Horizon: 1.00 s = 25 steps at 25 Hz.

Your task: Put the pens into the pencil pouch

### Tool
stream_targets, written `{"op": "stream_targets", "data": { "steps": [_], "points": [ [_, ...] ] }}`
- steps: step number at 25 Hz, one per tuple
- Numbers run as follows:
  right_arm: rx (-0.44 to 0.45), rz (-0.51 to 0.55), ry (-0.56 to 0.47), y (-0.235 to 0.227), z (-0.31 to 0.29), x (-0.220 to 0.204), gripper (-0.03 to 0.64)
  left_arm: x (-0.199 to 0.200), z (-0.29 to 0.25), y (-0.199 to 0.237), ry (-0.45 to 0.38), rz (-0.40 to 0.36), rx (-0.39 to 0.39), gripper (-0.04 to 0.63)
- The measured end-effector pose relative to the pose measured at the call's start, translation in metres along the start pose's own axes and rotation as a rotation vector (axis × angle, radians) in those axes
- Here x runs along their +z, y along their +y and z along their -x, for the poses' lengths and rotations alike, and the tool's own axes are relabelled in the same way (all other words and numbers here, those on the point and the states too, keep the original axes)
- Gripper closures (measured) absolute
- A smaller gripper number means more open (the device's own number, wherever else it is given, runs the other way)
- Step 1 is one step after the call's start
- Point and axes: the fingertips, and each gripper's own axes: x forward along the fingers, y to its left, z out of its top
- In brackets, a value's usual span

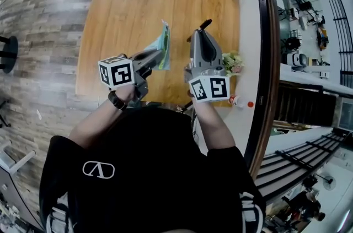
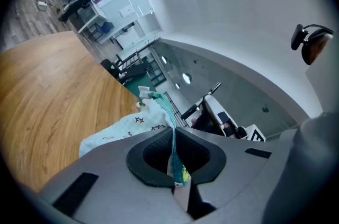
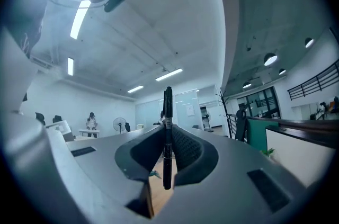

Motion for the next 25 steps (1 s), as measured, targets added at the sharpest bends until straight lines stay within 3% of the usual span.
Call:
{"op": "stream_targets", "data": {
  "steps": [9, 25],
  "points": [
    [0.132, -0.091, -0.014, 0.054, -0.023, 0.000, 0.577, 0.003, -0.004, -0.002, -0.004, -0.006, 0.007, 0.580],
    [0.178, -0.137, 0.126, 0.070, -0.011, -0.047, 0.574, 0.016, 0.004, -0.016, -0.042, -0.050, -0.015, 0.580]
  ]
}}
